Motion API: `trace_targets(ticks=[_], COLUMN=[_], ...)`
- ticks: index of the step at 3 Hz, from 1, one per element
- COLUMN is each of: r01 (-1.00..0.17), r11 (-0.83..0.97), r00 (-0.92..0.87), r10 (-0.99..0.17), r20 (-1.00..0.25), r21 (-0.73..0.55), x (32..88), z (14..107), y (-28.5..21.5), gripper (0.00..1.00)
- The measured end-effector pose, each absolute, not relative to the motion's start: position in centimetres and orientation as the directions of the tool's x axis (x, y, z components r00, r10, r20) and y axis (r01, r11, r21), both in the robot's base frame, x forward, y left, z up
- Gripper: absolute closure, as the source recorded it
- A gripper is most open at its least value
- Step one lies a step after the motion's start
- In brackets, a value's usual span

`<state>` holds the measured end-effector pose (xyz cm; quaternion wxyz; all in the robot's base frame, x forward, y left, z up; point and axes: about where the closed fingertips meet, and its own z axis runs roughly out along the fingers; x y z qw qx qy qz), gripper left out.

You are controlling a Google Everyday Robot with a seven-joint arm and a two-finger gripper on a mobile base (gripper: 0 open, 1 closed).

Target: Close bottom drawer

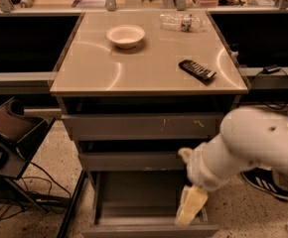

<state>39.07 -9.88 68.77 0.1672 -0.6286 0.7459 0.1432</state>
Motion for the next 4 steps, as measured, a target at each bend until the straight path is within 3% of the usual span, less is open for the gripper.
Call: trace_targets(ticks=[2,4], r01=[-0.98,-0.975], r11=[0.135,0.122], r00=[-0.187,-0.197], r10=[-0.867,-0.863], r20=[-0.461,-0.466], r21=[0.145,0.186], x=[31.5,31.0], z=[56.2,52.6], y=[-8.2,-6.0], gripper=[0.0,0.0])
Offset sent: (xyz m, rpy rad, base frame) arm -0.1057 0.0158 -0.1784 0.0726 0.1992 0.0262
